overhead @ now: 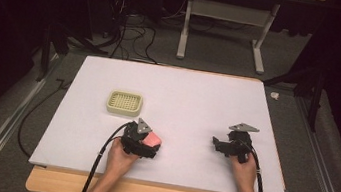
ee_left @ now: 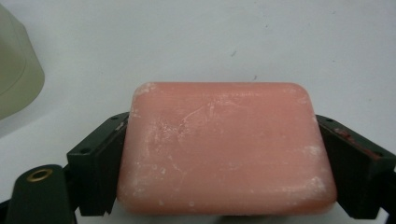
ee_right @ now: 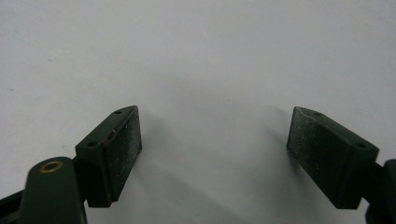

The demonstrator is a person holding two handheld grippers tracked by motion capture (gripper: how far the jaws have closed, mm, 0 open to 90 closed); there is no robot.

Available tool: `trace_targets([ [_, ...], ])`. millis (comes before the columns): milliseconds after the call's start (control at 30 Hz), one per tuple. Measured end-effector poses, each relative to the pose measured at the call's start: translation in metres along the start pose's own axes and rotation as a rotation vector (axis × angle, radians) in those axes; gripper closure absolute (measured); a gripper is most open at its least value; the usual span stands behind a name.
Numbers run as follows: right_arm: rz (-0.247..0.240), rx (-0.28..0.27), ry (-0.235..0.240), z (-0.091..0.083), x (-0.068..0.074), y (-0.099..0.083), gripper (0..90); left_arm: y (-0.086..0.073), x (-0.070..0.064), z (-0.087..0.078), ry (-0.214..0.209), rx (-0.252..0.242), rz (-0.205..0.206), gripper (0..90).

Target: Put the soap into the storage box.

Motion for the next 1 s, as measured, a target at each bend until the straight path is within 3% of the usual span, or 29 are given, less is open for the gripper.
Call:
trace_targets([
  [333, 0.001, 0.0, 0.0, 0.0, 0.0, 0.0, 18.4, 0.002, 0.002, -0.007, 0.0, -0.035, -0.022, 13.9],
  [1000, -0.001, -0.001, -0.001, 0.0, 0.0, 0.0, 18.5, 0.004, 0.007, -0.033, 0.035, -0.06, -0.005, 13.9],
])
Point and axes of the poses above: each handheld gripper's, and its own axes: z roughly forward along the jaws, y roughly out of its top, x roughly to its left, the point moved 1 cm from there along z, roughly forward along the jaws, and after that the axes turned 11 degrees about -z, right-handed, at the moved point
